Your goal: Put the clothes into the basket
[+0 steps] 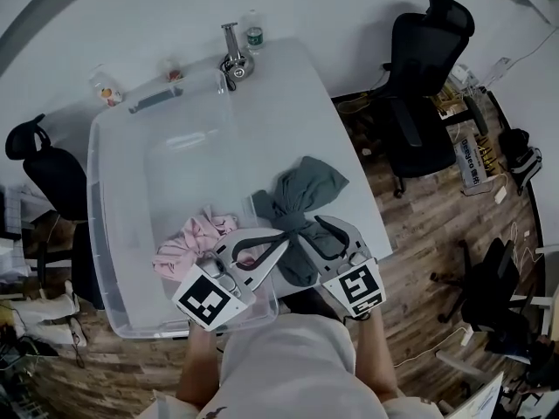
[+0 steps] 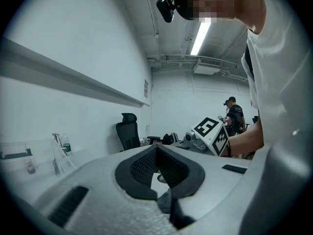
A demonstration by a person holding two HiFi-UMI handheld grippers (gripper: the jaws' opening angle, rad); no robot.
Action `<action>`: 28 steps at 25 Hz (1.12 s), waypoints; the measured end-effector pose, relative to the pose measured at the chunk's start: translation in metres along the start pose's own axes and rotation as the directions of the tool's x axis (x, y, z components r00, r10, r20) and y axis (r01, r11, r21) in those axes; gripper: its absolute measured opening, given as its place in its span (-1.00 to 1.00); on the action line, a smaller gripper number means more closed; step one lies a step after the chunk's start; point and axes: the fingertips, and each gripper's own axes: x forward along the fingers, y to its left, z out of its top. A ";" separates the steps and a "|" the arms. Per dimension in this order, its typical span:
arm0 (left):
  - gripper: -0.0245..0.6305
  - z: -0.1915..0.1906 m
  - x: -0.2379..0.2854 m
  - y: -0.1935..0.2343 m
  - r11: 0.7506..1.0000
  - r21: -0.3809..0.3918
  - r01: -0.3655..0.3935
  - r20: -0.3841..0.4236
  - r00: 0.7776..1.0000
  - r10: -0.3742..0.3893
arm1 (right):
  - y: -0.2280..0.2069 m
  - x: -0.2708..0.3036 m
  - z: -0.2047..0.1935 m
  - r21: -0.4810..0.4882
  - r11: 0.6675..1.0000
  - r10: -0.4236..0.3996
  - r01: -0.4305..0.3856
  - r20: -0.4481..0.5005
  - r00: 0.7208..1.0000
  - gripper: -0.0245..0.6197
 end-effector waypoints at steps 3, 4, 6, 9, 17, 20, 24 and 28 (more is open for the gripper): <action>-0.91 -0.004 0.007 0.000 1.000 0.003 0.011 -0.026 1.000 -0.011 | -0.003 0.011 -0.026 0.018 1.000 0.002 -0.001 -0.072 0.997 -0.32; -0.91 -0.004 0.009 0.000 1.000 0.003 0.016 -0.032 0.999 -0.016 | -0.004 0.014 -0.034 0.021 1.000 0.003 -0.001 -0.094 0.996 -0.27; -0.91 -0.006 0.013 0.000 1.000 0.005 0.025 -0.041 0.999 -0.025 | -0.006 0.020 -0.048 0.019 1.000 0.001 0.002 -0.136 0.991 -0.19; -0.91 -0.008 0.016 0.000 0.999 0.014 0.035 -0.051 0.998 -0.035 | -0.006 0.029 -0.069 -0.007 1.000 -0.006 0.005 -0.202 0.979 -0.09; -0.91 -0.005 0.023 0.001 0.998 0.022 0.056 -0.066 0.996 -0.055 | 0.000 0.052 -0.125 0.018 0.999 0.031 -0.026 -0.352 0.935 0.17; -0.91 -0.005 0.025 0.000 0.998 0.023 0.063 -0.071 0.996 -0.061 | 0.004 0.058 -0.144 0.046 0.998 0.058 -0.043 -0.389 0.920 0.28; -0.91 -0.007 0.027 -0.001 0.997 0.033 0.073 -0.081 0.994 -0.070 | 0.010 0.065 -0.171 0.083 0.995 0.090 -0.060 -0.431 0.898 0.41; -0.91 -0.007 0.029 0.000 0.996 0.035 0.077 -0.083 0.994 -0.074 | 0.012 0.071 -0.188 0.100 0.993 0.096 -0.056 -0.454 0.886 0.54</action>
